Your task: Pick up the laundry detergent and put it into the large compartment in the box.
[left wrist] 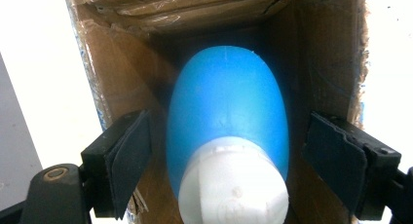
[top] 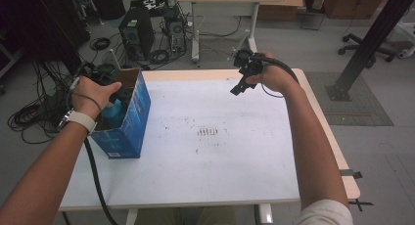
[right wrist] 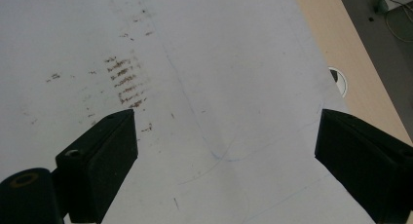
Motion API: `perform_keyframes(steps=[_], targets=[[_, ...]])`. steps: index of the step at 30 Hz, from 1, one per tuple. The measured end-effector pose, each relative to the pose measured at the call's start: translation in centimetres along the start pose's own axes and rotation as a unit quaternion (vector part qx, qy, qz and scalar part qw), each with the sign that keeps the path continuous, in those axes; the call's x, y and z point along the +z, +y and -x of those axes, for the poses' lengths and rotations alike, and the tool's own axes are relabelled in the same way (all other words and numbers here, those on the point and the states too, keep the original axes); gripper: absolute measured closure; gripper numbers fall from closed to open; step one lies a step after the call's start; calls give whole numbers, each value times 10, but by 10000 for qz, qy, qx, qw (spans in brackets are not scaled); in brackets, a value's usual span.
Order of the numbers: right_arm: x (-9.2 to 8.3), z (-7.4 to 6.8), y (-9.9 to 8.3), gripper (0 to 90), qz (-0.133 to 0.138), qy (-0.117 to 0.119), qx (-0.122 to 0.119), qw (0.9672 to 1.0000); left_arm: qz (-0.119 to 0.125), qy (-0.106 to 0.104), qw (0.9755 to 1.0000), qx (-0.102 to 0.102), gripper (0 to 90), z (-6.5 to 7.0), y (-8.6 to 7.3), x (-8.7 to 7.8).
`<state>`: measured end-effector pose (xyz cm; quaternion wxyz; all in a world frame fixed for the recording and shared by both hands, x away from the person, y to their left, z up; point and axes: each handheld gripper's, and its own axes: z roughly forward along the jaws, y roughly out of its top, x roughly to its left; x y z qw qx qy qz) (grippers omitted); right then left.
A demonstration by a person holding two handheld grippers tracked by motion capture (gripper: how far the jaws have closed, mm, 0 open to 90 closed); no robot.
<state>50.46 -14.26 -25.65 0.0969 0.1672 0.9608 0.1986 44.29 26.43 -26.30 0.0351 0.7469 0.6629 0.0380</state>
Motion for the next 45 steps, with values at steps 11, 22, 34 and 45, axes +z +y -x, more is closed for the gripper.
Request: perform_keyframes(steps=[11, 22, 34, 45], targets=[[-3, -1, -2, 85, 9, -18, 11, 10000, 204, -39, 9998, 73, 168, -1, -2, -10], [-4, -1, -4, 85, -6, -25, 41, 10000, 356, -109, 9992, 122, 164, -4, -5, -21], [-6, -1, -5, 85, 4, -20, 64, 10000, 558, -256, 9975, 352, 140, 1, -6, -38], [-7, -1, -7, 85, -4, -27, 67, 10000, 720, -298, 9957, 502, 107, 7, -7, -54]])
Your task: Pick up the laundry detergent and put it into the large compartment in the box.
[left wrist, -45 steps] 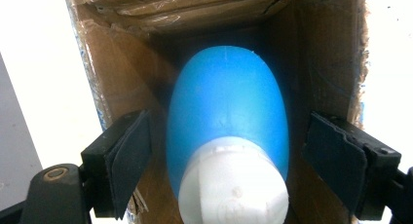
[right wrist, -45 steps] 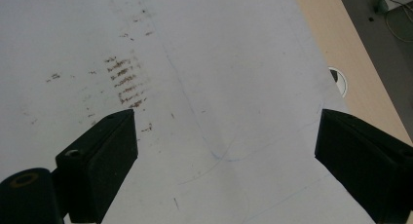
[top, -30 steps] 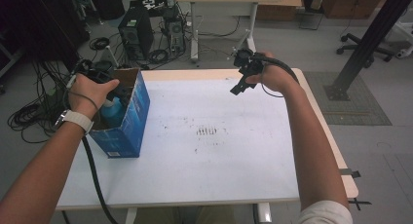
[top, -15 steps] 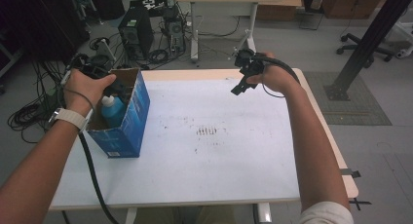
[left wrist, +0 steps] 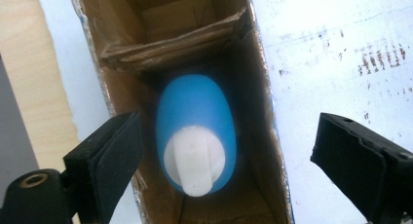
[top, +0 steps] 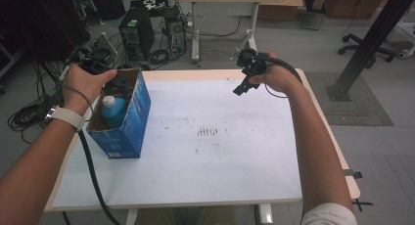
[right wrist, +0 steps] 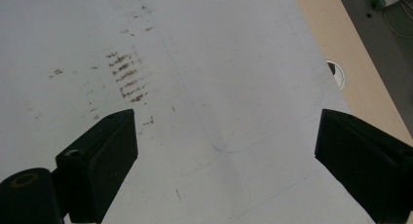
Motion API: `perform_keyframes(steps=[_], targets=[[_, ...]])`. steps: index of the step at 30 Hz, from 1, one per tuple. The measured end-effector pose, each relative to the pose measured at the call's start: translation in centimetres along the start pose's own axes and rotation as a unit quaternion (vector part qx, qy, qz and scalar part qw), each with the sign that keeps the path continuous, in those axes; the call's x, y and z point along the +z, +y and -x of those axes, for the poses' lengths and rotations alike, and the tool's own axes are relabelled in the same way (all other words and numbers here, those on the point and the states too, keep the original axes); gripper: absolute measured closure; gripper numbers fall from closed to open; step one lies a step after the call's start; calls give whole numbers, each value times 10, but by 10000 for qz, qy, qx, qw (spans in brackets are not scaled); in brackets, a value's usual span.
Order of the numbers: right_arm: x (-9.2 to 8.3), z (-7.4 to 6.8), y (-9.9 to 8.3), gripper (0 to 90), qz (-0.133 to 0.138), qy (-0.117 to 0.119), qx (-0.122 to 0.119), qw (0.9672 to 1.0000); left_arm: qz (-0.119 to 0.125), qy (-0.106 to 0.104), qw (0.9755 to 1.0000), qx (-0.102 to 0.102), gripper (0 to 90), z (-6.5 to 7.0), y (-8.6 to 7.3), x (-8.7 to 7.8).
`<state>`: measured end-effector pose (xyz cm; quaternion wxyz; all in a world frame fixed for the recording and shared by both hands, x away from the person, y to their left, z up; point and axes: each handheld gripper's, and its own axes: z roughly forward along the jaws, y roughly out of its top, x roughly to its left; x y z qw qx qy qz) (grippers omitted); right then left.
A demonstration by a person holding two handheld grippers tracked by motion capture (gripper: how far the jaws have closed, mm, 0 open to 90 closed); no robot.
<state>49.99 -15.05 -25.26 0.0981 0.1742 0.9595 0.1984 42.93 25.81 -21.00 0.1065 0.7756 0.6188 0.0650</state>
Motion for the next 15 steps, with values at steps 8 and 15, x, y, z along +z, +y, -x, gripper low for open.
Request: perform_keyframes(steps=[8, 15], targets=[[-1, 0, -1, 85, 9, -8, 7, 10000, 40, -64, 9999, 77, 102, 1, -1, -9], [-2, 0, -1, 85, 12, -13, 15, 10000, 119, -165, 9995, 232, 102, 3, -2, -19]])
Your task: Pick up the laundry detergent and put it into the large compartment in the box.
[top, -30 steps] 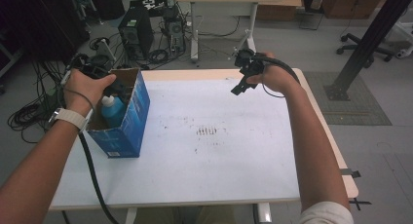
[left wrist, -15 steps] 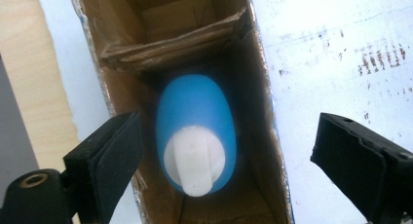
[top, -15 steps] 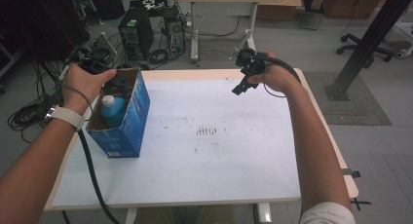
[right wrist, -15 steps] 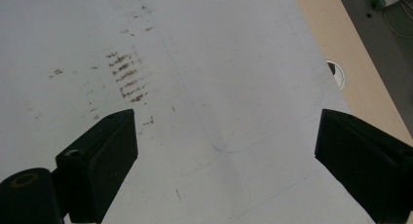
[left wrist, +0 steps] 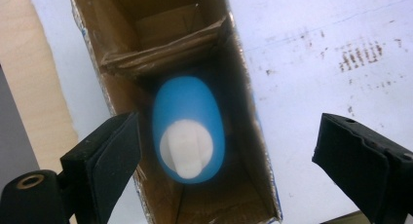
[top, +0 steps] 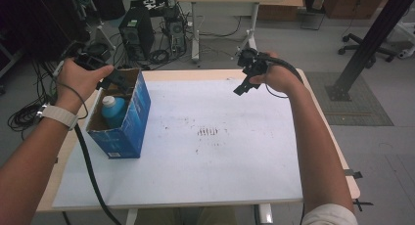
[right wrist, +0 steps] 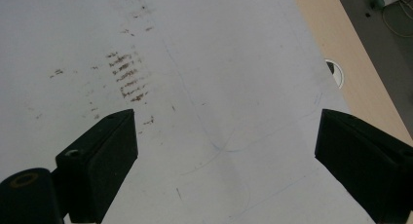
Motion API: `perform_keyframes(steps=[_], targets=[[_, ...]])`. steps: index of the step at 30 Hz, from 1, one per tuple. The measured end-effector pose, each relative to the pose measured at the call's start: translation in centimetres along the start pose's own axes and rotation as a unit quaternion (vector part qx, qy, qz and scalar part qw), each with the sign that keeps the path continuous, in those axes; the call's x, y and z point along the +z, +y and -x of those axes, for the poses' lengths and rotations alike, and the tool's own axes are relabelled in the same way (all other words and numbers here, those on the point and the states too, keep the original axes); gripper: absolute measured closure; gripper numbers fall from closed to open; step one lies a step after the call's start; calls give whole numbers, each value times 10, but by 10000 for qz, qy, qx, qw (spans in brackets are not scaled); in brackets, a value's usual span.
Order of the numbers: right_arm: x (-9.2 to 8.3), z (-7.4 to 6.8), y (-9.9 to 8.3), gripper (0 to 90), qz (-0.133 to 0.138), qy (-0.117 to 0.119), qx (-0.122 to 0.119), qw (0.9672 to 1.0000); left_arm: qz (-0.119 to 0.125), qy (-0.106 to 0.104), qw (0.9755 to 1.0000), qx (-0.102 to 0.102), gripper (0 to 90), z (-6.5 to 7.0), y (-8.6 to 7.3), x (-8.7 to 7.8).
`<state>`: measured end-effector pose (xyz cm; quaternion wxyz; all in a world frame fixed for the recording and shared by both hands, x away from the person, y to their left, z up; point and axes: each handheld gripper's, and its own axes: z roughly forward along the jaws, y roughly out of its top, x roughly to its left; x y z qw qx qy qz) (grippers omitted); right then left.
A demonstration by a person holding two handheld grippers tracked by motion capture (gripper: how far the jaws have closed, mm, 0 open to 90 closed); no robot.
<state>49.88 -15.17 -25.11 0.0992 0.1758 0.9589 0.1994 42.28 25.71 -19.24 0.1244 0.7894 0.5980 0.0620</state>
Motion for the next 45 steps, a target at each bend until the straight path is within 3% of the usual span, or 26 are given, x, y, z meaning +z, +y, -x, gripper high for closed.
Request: perform_keyframes(steps=[18, 26, 36, 45], targets=[[-2, 0, -1, 83, -18, -13, 21, 10000, 126, -153, 9984, 533, 103, 16, -2, -16], [-2, -1, -1, 83, -45, -3, 34, 10000, 196, -236, 9948, 974, 103, 29, -2, -23], [-2, -1, -2, 83, -58, 7, 49, 10000, 206, -287, 9925, 1174, 103, 39, -5, -27], [-1, -2, -1, 83, -66, 23, 42, 10000, 241, -284, 9879, 1507, 103, 55, -6, -34]])
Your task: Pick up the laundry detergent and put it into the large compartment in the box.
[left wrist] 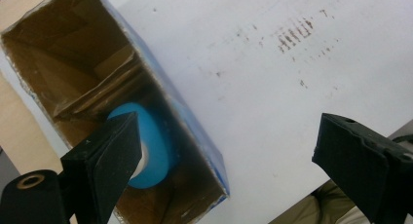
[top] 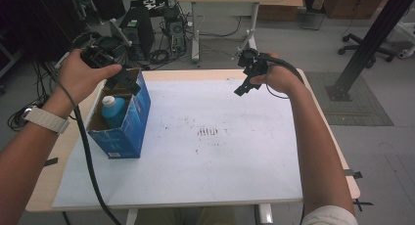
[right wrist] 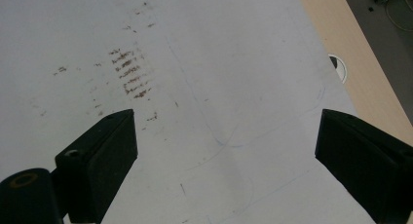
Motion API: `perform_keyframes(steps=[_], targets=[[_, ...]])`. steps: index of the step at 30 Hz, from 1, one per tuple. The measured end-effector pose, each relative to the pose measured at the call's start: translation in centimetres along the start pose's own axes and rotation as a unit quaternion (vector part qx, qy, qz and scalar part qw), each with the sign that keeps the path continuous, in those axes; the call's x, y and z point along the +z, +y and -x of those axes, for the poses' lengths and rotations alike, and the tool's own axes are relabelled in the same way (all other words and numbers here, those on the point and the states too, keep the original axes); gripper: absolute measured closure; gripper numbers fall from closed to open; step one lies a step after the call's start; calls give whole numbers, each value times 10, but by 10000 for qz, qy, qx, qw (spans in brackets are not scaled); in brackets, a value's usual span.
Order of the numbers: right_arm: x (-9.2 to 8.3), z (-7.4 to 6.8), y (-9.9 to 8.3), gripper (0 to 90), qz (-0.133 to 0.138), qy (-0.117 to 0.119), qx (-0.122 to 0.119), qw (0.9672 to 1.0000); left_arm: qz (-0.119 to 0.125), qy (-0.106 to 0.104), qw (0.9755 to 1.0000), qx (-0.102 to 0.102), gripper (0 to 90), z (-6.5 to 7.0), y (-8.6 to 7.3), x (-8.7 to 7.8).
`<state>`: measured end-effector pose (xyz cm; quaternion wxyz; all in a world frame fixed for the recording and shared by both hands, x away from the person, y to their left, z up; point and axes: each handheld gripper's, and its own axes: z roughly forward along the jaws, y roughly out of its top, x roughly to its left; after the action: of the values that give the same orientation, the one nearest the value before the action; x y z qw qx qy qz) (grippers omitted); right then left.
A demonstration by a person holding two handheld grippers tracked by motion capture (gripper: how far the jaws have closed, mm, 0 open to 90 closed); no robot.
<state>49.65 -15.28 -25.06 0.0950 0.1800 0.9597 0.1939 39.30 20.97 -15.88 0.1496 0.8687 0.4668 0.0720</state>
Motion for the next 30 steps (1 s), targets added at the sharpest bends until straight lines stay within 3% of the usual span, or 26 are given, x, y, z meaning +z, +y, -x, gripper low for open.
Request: perform_keyframes(steps=[13, 30], targets=[[-1, 0, -2, 83, -11, 9, 47, 10000, -3, -123, 9980, 620, 101, 28, 5, 0], [1, 1, -2, 83, -12, 41, 64, 10000, -48, -367, 9913, 1261, 98, 53, 5, 6]])
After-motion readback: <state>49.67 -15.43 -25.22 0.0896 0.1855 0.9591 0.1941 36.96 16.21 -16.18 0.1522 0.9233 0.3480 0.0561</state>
